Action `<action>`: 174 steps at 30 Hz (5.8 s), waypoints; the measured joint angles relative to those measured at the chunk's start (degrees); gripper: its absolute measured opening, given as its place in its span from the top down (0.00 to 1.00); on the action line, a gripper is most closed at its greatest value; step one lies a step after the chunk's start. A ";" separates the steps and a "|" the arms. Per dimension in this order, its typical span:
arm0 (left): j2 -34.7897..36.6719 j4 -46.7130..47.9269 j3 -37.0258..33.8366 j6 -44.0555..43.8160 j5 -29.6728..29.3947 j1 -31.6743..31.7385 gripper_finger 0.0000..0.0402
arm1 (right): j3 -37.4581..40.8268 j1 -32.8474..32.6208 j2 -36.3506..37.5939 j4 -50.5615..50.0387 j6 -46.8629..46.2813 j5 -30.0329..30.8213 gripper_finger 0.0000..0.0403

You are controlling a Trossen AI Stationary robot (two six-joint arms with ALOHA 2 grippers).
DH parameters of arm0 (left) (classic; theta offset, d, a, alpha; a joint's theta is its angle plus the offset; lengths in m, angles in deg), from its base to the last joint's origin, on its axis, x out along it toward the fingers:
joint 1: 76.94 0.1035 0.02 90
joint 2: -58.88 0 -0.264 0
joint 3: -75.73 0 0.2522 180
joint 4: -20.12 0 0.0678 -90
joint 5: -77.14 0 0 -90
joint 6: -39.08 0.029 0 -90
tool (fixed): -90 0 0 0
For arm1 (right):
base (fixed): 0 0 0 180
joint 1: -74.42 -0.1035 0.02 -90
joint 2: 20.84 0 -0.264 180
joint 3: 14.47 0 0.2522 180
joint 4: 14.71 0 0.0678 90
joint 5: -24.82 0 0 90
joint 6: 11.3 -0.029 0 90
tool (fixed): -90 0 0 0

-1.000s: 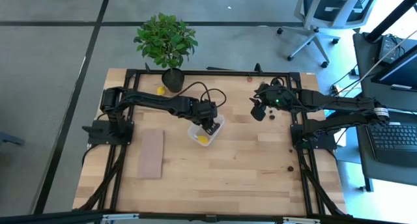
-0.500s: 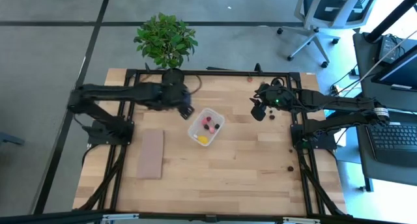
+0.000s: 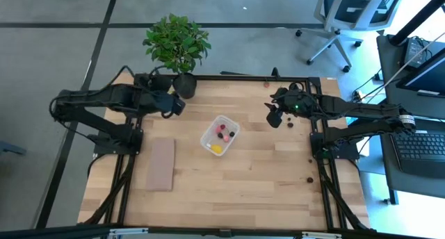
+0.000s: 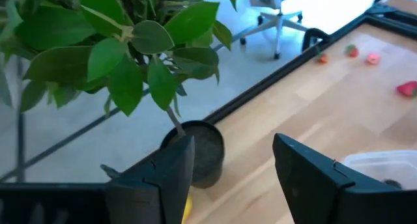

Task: Pick and placing Produce into tupperware
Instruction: Put the lemon into the transparent bin

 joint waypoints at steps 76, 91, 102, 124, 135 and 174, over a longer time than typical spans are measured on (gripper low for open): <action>38.93 -55.16 -68.28 8.78 44.09 43.16 0.14 | 0.00 2.64 -9.01 9.87 1.47 -0.04 0.51; 28.83 -59.04 -68.32 10.80 50.99 53.19 0.14 | 0.00 2.64 -8.98 11.30 1.42 -0.04 0.51; 18.52 -66.69 -68.32 12.14 51.65 54.12 0.14 | 0.00 2.64 -8.98 11.25 1.46 -0.04 0.51; 8.12 -74.68 -68.32 13.79 52.03 54.07 0.14 | 0.00 2.62 -8.98 11.20 1.46 -0.03 0.51; 6.82 -75.45 -68.32 13.53 48.73 53.33 0.14 | 0.00 2.62 -8.97 12.12 1.45 -0.02 0.51; 6.86 -80.89 -68.29 18.95 51.68 48.79 0.14 | 0.00 2.62 -8.96 12.19 -0.20 -0.04 0.51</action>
